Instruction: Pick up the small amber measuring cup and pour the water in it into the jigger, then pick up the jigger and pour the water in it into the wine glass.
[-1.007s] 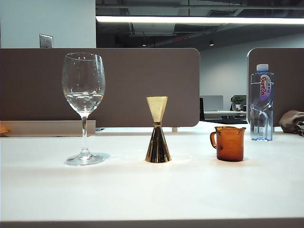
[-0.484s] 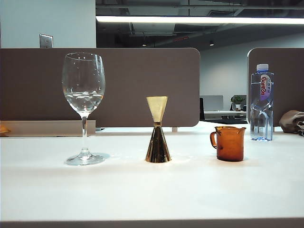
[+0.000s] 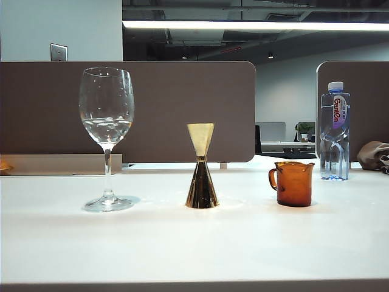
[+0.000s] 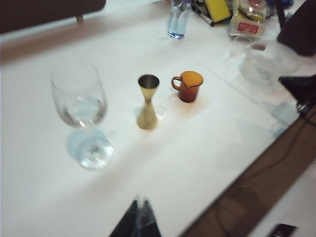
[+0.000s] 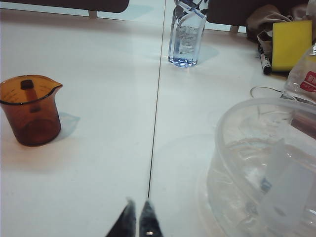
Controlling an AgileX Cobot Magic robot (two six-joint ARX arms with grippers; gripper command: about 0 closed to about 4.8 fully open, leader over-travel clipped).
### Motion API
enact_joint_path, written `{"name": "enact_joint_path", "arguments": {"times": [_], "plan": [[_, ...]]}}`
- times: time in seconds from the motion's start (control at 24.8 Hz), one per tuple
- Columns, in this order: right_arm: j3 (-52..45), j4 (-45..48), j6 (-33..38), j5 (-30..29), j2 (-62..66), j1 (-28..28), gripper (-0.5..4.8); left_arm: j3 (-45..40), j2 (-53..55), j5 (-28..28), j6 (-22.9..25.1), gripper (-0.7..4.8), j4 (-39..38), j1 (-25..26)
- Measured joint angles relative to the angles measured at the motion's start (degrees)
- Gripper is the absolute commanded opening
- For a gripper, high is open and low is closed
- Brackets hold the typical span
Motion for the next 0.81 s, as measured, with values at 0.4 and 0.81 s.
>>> {"name": "enact_joint_path", "arguments": {"times": [0.4, 0.81], "plan": [[0.0, 0.0, 0.0, 0.0, 0.0, 0.0, 0.22, -26.5, -10.6, -0.5, 20.9, -0.02, 46.4, 8.5], [0.0, 0.0, 0.0, 0.0, 0.0, 0.0, 0.22, -54.4, -19.8, -2.1, 5.4, -0.02, 67.9, 20.1]]}}
